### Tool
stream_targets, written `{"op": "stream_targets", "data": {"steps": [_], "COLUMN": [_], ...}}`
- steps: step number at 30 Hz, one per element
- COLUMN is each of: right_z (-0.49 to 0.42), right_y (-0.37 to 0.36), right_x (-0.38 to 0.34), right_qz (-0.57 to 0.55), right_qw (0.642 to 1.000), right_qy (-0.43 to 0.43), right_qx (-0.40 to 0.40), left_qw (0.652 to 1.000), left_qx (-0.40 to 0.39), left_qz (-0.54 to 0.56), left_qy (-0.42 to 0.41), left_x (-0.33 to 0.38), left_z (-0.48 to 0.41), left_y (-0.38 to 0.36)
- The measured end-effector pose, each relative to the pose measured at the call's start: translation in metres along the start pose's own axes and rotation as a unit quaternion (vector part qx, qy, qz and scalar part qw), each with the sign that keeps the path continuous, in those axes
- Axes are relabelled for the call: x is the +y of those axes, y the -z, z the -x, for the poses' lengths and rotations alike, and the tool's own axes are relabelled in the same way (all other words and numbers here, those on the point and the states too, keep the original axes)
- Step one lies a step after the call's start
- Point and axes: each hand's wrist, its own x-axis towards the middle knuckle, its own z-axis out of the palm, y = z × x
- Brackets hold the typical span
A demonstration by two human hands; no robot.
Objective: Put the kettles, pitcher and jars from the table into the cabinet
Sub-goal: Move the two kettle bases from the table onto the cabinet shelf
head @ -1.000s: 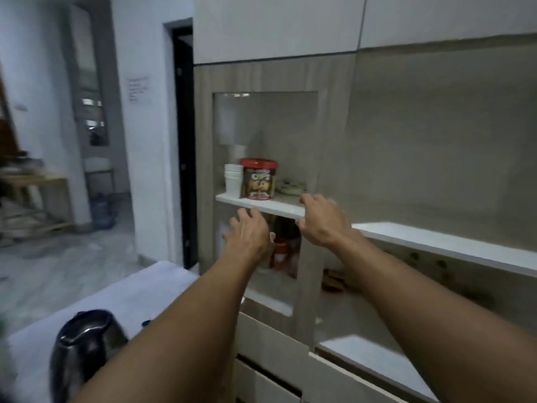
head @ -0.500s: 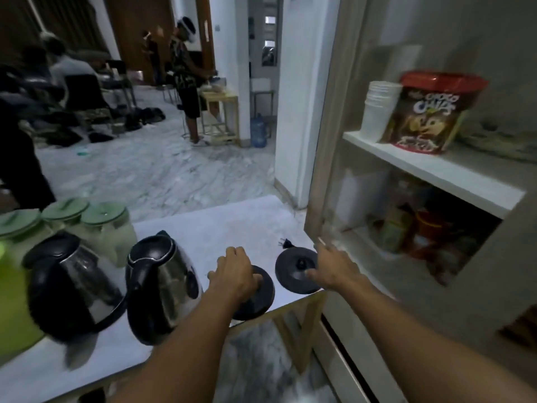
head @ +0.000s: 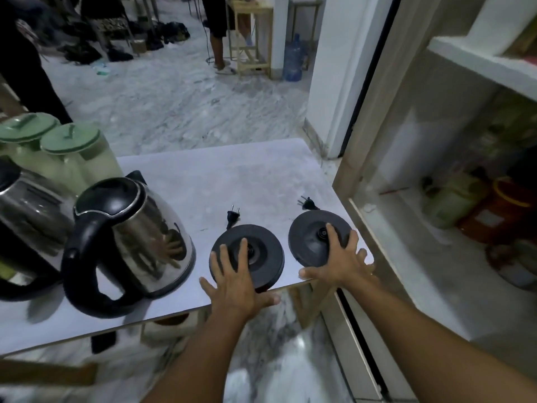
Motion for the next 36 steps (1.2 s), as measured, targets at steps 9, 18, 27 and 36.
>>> {"op": "stream_targets", "data": {"steps": [9, 18, 27, 36], "right_z": [0.003, 0.016, 0.034, 0.108], "right_y": [-0.027, -0.031, -0.016, 0.078], "right_x": [0.012, 0.024, 0.012, -0.043], "right_qz": [-0.007, -0.036, -0.047, -0.147], "right_qw": [0.995, 0.989, 0.99, 0.952], "right_qy": [0.034, 0.095, 0.054, -0.051], "right_qx": [0.089, 0.104, 0.119, 0.263], "left_qw": [0.994, 0.979, 0.989, 0.988], "left_qx": [0.066, 0.088, 0.095, 0.115], "left_qz": [0.036, 0.094, 0.045, 0.039], "left_qy": [0.077, 0.16, 0.107, -0.095], "left_x": [0.021, 0.041, 0.036, 0.041], "left_z": [0.01, 0.034, 0.042, 0.049], "left_y": [-0.01, -0.022, 0.02, 0.162]}}
